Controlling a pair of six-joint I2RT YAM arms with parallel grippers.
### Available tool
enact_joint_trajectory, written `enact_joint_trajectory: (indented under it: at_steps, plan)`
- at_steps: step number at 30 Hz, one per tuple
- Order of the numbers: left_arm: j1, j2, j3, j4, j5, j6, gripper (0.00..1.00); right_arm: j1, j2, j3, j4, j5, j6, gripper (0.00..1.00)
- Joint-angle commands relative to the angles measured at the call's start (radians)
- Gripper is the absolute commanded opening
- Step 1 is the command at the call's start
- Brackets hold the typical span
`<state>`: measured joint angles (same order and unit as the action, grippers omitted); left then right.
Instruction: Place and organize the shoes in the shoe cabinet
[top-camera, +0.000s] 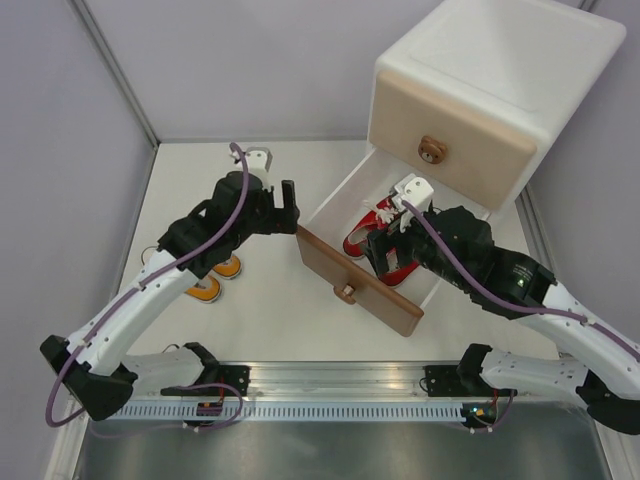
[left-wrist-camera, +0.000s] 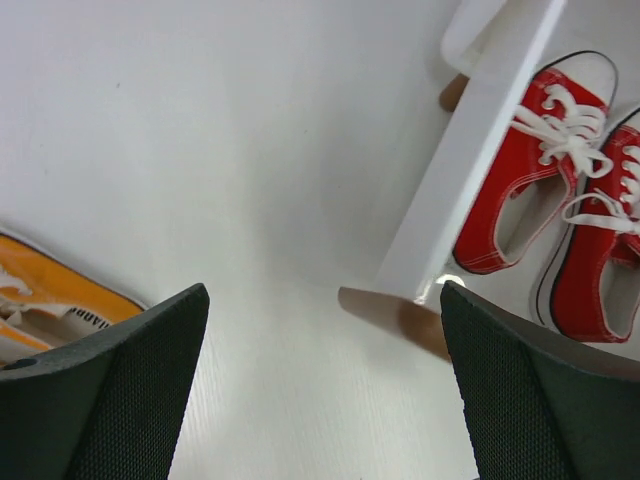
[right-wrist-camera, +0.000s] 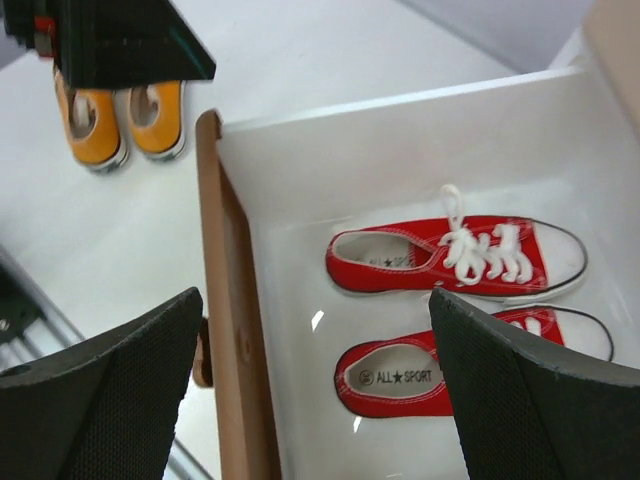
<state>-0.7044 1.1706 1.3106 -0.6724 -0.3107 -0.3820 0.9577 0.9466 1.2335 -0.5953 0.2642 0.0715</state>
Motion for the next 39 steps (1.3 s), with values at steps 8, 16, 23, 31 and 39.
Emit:
enact_joint_trajectory:
  at_steps: [8,16,23,31,39]
  plan:
    - [0.194,-0.190,-0.243,0.037,0.076,-0.041,0.98,0.001,0.118,0.046,-0.193,-0.221,-0.007,0.98]
    - [0.221,-0.341,-0.489,0.163,0.027,-0.021,0.98,0.073,0.182,0.027,-0.205,-0.100,0.043,0.96]
    - [0.221,-0.410,-0.562,0.194,0.018,0.011,0.98,0.144,0.242,0.035,-0.247,0.091,0.089,0.93]
    - [0.223,-0.344,-0.433,0.183,0.019,0.092,0.98,0.145,0.224,0.055,-0.308,0.334,0.117,0.92]
    - [0.227,-0.272,-0.416,0.220,-0.039,0.158,0.98,0.141,0.210,0.089,-0.359,0.521,0.134,0.92]
